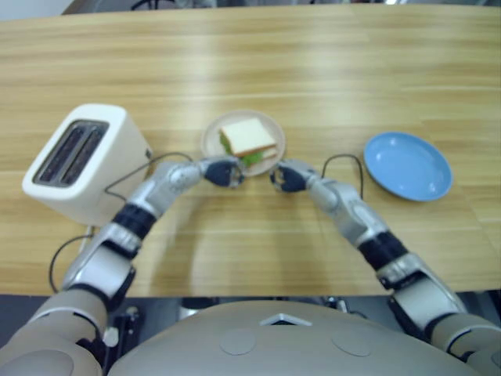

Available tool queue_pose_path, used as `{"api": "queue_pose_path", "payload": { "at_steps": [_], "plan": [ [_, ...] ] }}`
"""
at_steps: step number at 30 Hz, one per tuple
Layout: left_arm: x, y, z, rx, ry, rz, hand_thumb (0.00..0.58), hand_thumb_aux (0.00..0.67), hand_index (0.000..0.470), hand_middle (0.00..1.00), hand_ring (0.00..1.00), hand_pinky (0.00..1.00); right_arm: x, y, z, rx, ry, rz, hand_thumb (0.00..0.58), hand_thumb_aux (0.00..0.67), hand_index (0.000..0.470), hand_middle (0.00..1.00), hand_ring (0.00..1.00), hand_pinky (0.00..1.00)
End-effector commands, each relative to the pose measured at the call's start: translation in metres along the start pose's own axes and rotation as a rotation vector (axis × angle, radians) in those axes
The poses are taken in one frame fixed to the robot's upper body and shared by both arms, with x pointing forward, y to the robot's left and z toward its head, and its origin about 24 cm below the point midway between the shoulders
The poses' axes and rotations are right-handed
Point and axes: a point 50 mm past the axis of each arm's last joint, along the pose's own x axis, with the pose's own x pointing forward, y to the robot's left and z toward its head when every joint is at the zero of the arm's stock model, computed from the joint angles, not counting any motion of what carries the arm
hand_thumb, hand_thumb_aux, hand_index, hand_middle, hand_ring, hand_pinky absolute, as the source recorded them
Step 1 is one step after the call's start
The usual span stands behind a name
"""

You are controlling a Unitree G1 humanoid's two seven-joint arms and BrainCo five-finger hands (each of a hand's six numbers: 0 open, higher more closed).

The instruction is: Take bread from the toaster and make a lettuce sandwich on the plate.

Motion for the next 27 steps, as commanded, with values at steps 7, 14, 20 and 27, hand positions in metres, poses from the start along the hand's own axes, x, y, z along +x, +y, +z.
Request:
{"api": "queue_pose_path", "payload": {
  "at_steps": [7,14,20,27],
  "plan": [
    [0.013,0.016,-0.032,0.028,0.192,0.198,0.58,0.67,0.46,1.0,1.0,1.0,0.025,0.002,-0.016,-0.06,0.067,-0.102,0.58,0.67,0.46,1.0,1.0,1.0],
    [-0.015,0.022,-0.038,-0.056,0.09,0.292,0.0,0.0,0.0,0.0,0.0,0.0,0.011,-0.01,-0.018,-0.016,0.005,-0.221,0.454,0.357,0.245,0.0,0.0,0.0],
    [-0.071,0.065,-0.001,-0.168,-0.139,0.641,0.0,0.0,0.0,0.0,0.0,0.0,-0.034,-0.052,-0.014,0.267,-0.113,-0.438,0.0,0.0,0.0,0.0,0.0,0.0],
    [-0.119,0.06,0.047,-0.48,-0.378,0.915,0.0,0.0,0.0,0.0,0.0,0.0,-0.074,-0.087,-0.008,0.738,-0.276,-0.679,0.0,0.0,0.0,0.0,0.0,0.0]
  ]
}}
